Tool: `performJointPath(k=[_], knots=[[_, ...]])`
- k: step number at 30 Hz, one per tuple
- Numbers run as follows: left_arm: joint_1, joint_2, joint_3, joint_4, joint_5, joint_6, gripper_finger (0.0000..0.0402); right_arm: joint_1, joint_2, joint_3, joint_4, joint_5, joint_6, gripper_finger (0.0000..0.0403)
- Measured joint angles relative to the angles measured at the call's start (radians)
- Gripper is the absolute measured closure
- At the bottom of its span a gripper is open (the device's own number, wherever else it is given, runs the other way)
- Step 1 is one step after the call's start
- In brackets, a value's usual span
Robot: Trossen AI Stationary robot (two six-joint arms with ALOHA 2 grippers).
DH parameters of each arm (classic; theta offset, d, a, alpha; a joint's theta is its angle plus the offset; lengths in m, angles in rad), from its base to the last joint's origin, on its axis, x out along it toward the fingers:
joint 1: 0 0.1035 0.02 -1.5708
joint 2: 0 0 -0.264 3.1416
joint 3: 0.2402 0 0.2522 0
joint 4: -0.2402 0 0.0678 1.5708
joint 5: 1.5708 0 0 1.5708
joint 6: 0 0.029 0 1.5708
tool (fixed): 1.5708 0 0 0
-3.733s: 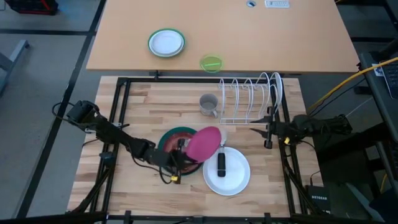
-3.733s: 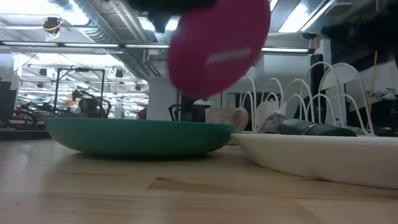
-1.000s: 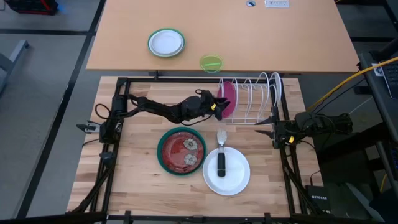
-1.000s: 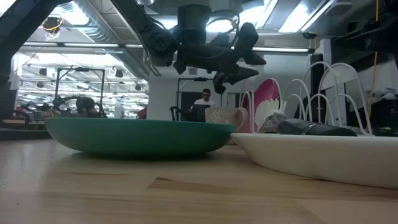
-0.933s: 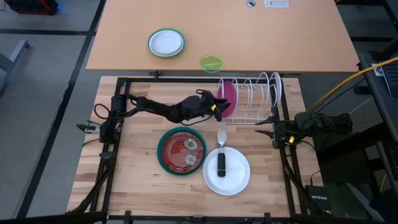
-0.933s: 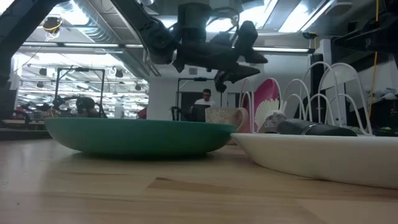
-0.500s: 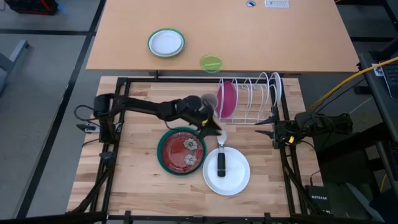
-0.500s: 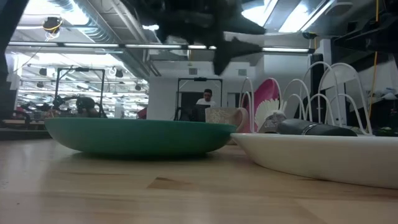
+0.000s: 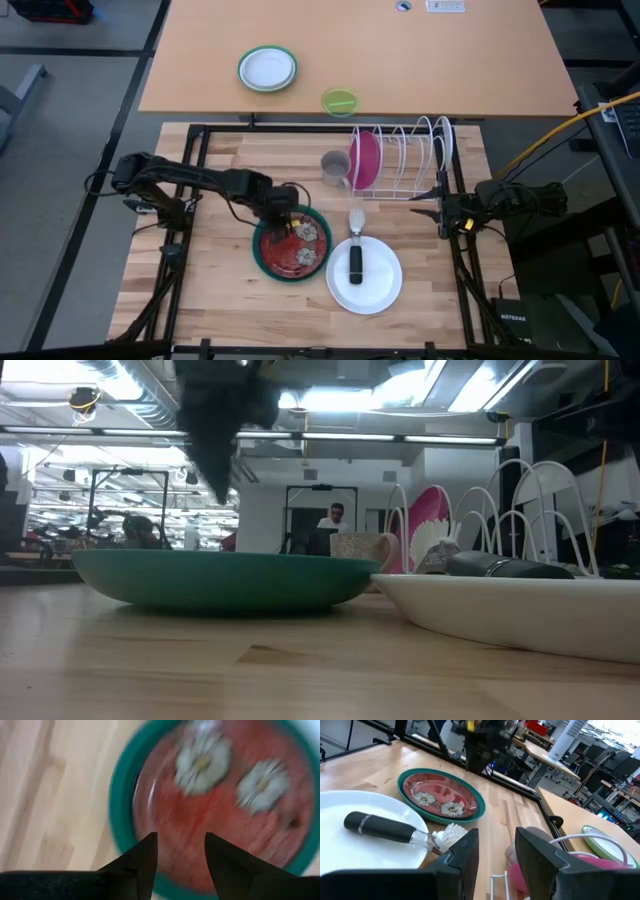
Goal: Sort dishes
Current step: Put the brown plate in the white dish rack
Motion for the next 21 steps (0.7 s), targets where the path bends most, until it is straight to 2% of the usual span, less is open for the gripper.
performJointPath(k=[7, 13, 21], knots=[[-0.033, 0.005, -0.125, 0.092, -0.033, -0.017, 0.0249, 0.000, 0.000, 0.000, 0.004, 0.000, 0.000, 0.0271], [-0.020, 0.006, -0.235, 0.143, -0.038, -0.084, 0.0249, 0.000, 0.000, 0.000, 0.004, 0.000, 0.000, 0.0271], [-0.020, 0.005, -0.314, 0.216, -0.035, -0.103, 0.0249, 0.000, 0.000, 0.000, 0.004, -0.001, 0.000, 0.0271]])
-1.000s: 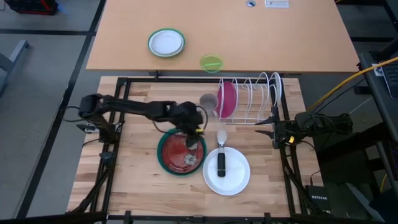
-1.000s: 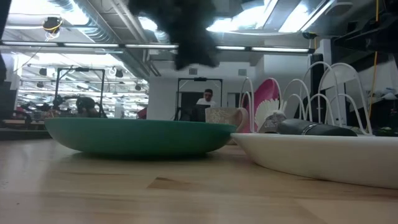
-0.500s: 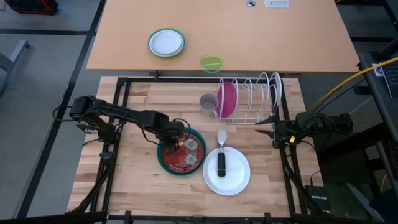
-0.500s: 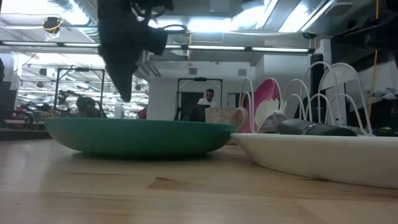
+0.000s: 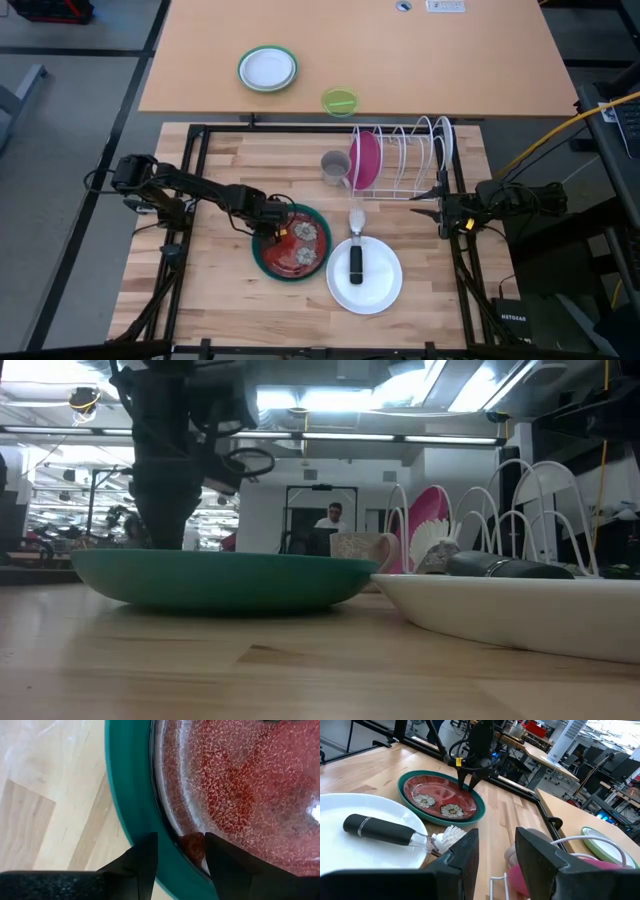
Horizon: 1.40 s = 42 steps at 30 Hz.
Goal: Sort dishes
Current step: Put the brown plate in the white dish rack
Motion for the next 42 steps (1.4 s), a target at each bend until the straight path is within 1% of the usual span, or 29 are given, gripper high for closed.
performJointPath(k=[7, 16, 22, 27, 30, 38, 42], knots=[[0.005, 0.000, -0.008, 0.026, 0.006, -0.011, 0.0249, 0.000, 0.000, 0.000, 0.000, 0.000, 0.000, 0.0271], [0.005, 0.008, -0.012, 0.145, 0.017, 0.040, 0.0249, 0.000, 0.000, 0.000, 0.000, 0.000, 0.000, 0.0271], [0.006, 0.004, -0.069, 0.235, 0.040, 0.048, 0.0249, 0.000, 0.000, 0.000, 0.000, 0.000, 0.000, 0.0271], [0.006, 0.002, -0.107, 0.262, 0.046, 0.036, 0.0252, 0.000, 0.000, 0.000, 0.000, 0.000, 0.000, 0.0271], [0.006, 0.001, -0.115, 0.278, 0.047, 0.033, 0.0273, 0.000, 0.000, 0.000, 0.000, 0.000, 0.000, 0.0271], [0.005, 0.004, -0.117, 0.359, 0.058, 0.034, 0.0359, 0.000, 0.000, 0.000, 0.005, 0.000, 0.000, 0.0271], [0.005, 0.005, -0.117, 0.399, 0.039, 0.047, 0.0385, 0.000, 0.000, 0.000, 0.011, 0.000, 0.000, 0.0271]])
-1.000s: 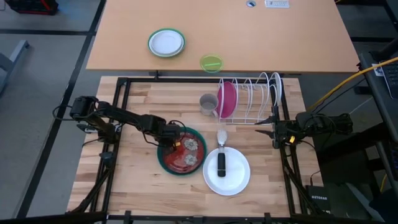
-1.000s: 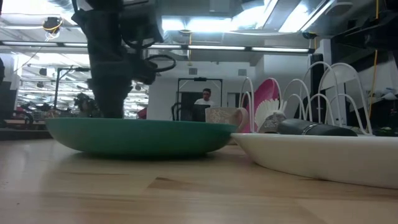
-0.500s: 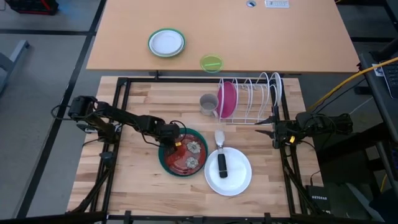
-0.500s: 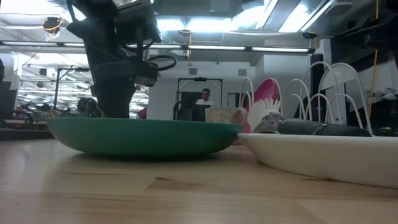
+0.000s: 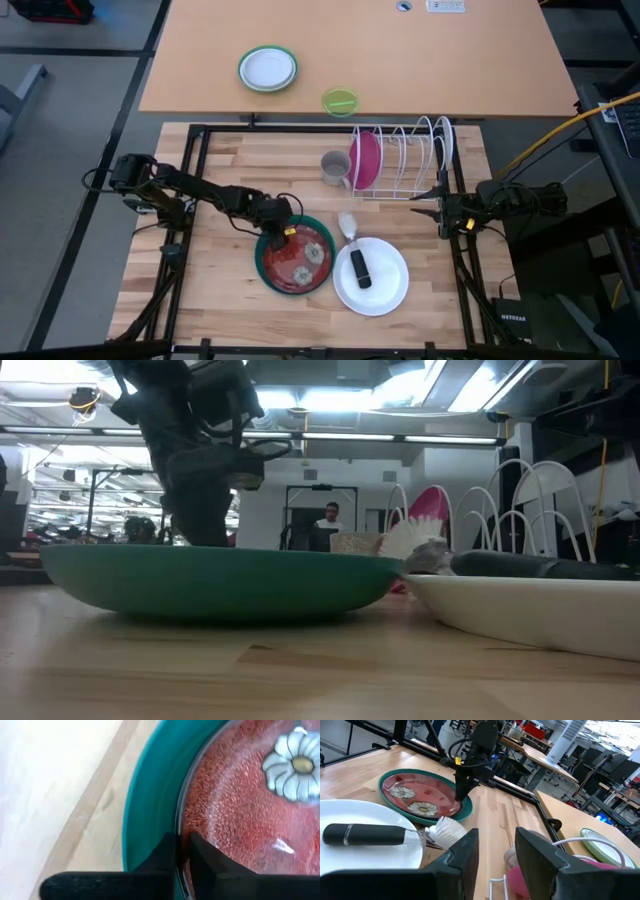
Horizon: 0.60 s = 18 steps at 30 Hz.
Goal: Sort dishes
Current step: Put the brown plate in the white dish rack
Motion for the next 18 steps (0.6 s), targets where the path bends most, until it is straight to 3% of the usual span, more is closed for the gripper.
performJointPath(k=[7, 18], knots=[[0.000, 0.002, 0.009, 0.018, -0.047, 0.055, 0.0400, 0.000, 0.000, 0.000, 0.034, 0.001, 0.045, 0.0271], [0.000, 0.004, 0.008, 0.011, -0.014, 0.066, 0.0397, 0.000, 0.000, 0.000, 0.064, 0.002, 0.041, 0.0271]])
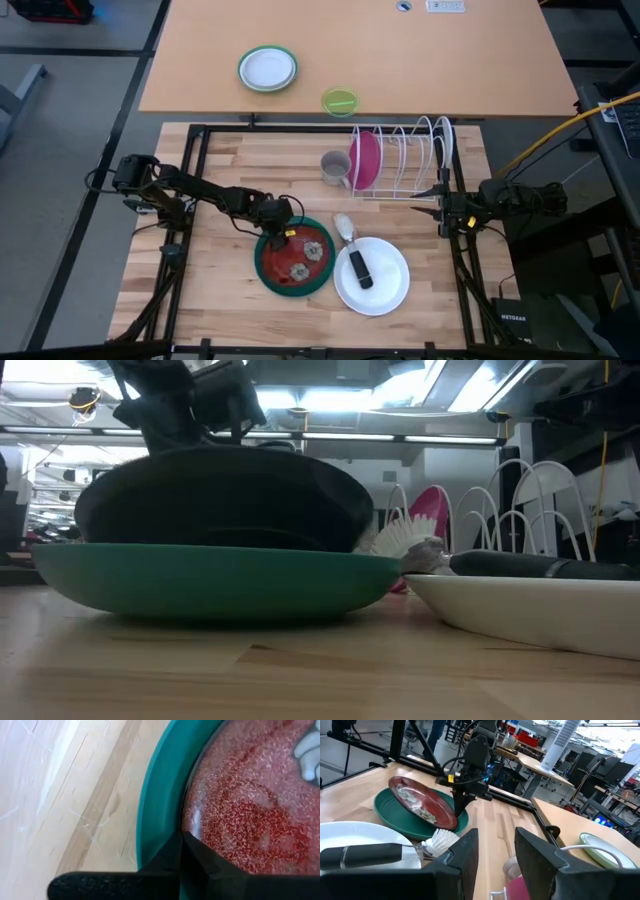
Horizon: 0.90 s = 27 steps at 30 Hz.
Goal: Sort dishes
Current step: Put the brown plate in the white dish rack
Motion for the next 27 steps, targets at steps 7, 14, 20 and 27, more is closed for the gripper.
performJointPath(k=[7, 14, 20, 27], knots=[[-0.001, -0.001, 0.000, -0.001, 0.002, -0.012, 0.0395, 0.000, 0.000, 0.000, -0.006, 0.000, 0.002, 0.0271], [-0.002, -0.001, 0.000, 0.001, 0.002, -0.015, 0.0394, 0.000, 0.038, -0.055, 0.070, -0.022, 0.053, 0.0271], [-0.002, -0.002, 0.001, 0.000, 0.003, -0.014, 0.0394, 0.000, 0.174, -0.182, 0.374, -0.100, 0.048, 0.0271], [-0.002, -0.002, 0.002, 0.001, 0.004, -0.014, 0.0394, 0.000, 0.412, -0.203, 0.618, -0.224, 0.000, 0.0271]])
